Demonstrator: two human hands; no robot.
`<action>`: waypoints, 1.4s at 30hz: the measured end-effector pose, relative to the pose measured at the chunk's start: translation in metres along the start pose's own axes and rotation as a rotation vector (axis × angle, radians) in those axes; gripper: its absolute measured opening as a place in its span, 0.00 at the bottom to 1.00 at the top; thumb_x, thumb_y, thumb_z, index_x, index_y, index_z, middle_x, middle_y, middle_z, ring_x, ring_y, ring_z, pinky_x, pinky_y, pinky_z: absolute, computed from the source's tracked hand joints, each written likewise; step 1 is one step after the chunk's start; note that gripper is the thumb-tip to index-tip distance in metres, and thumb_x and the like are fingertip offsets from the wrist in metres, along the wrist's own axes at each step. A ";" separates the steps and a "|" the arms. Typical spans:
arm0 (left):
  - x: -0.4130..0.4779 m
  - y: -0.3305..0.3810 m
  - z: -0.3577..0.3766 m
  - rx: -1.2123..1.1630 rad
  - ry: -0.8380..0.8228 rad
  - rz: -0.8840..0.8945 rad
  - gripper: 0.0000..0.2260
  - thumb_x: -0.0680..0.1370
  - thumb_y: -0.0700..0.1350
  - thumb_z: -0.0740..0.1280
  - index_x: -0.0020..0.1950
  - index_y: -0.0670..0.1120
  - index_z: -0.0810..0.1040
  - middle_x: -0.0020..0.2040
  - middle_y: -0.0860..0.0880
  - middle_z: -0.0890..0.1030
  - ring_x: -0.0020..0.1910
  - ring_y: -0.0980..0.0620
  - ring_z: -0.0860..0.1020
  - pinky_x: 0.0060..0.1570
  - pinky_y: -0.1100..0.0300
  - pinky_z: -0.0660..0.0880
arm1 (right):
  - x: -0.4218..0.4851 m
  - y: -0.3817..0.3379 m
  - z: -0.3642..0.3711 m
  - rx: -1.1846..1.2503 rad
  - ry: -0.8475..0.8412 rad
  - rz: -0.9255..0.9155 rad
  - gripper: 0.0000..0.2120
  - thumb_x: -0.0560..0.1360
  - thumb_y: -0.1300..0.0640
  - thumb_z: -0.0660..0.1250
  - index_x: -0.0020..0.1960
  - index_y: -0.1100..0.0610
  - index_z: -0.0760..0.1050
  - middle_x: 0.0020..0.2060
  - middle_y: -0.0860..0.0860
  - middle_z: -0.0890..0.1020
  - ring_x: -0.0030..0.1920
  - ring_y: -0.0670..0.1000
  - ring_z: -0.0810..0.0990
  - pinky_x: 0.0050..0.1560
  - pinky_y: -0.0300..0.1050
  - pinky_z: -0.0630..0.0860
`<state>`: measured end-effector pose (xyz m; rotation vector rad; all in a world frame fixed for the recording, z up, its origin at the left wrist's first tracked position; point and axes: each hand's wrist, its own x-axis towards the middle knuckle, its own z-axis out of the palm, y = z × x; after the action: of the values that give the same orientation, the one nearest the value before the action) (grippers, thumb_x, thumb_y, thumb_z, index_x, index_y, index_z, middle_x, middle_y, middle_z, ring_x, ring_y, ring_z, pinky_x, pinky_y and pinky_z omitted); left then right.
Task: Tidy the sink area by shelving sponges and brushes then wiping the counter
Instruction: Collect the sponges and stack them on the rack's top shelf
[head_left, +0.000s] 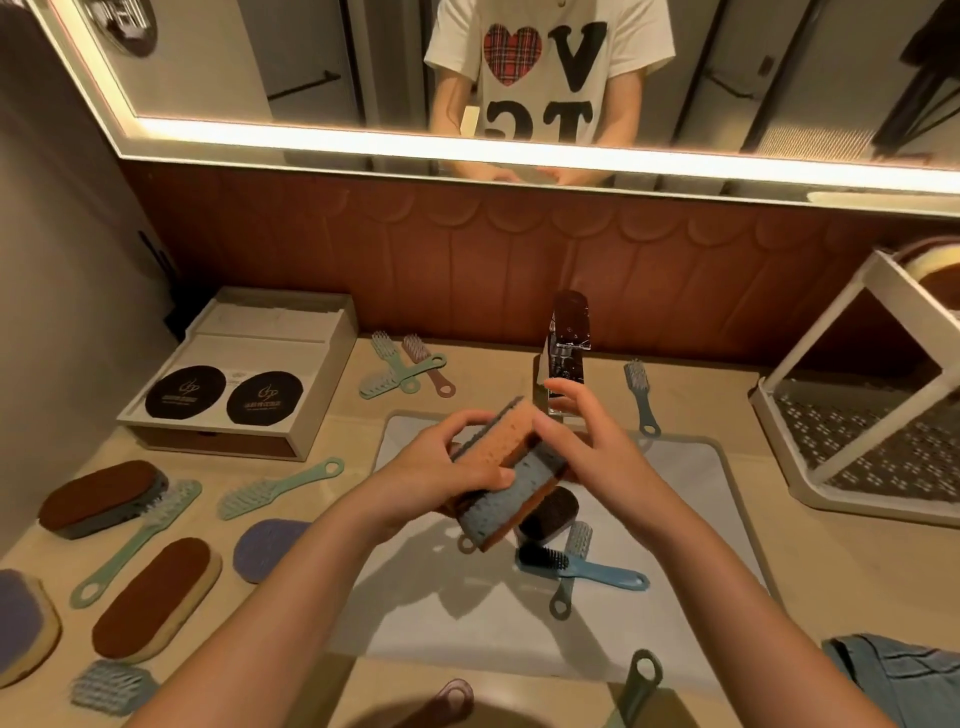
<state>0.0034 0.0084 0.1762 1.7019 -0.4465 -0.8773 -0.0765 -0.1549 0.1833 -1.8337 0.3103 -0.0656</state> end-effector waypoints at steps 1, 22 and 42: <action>0.000 0.004 0.001 0.034 -0.029 0.000 0.21 0.70 0.44 0.73 0.59 0.59 0.71 0.53 0.47 0.77 0.50 0.49 0.79 0.44 0.54 0.80 | 0.001 -0.003 0.000 0.016 -0.061 0.018 0.30 0.69 0.39 0.61 0.69 0.42 0.60 0.63 0.48 0.69 0.59 0.47 0.74 0.51 0.41 0.77; 0.024 -0.005 0.046 -0.160 0.446 0.096 0.22 0.64 0.69 0.68 0.52 0.60 0.71 0.47 0.50 0.79 0.45 0.52 0.80 0.43 0.53 0.80 | 0.004 0.035 0.043 0.284 0.321 0.042 0.16 0.74 0.38 0.58 0.51 0.49 0.71 0.45 0.50 0.80 0.46 0.48 0.81 0.41 0.41 0.78; 0.051 -0.019 0.072 0.454 0.451 0.189 0.20 0.81 0.54 0.54 0.32 0.48 0.72 0.30 0.49 0.76 0.35 0.47 0.77 0.35 0.56 0.70 | 0.013 0.059 0.033 -0.019 0.449 0.017 0.21 0.80 0.54 0.56 0.29 0.56 0.70 0.24 0.48 0.71 0.27 0.44 0.67 0.30 0.42 0.63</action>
<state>-0.0191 -0.0678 0.1334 2.1586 -0.5100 -0.2436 -0.0679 -0.1416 0.1164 -1.8230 0.6408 -0.4676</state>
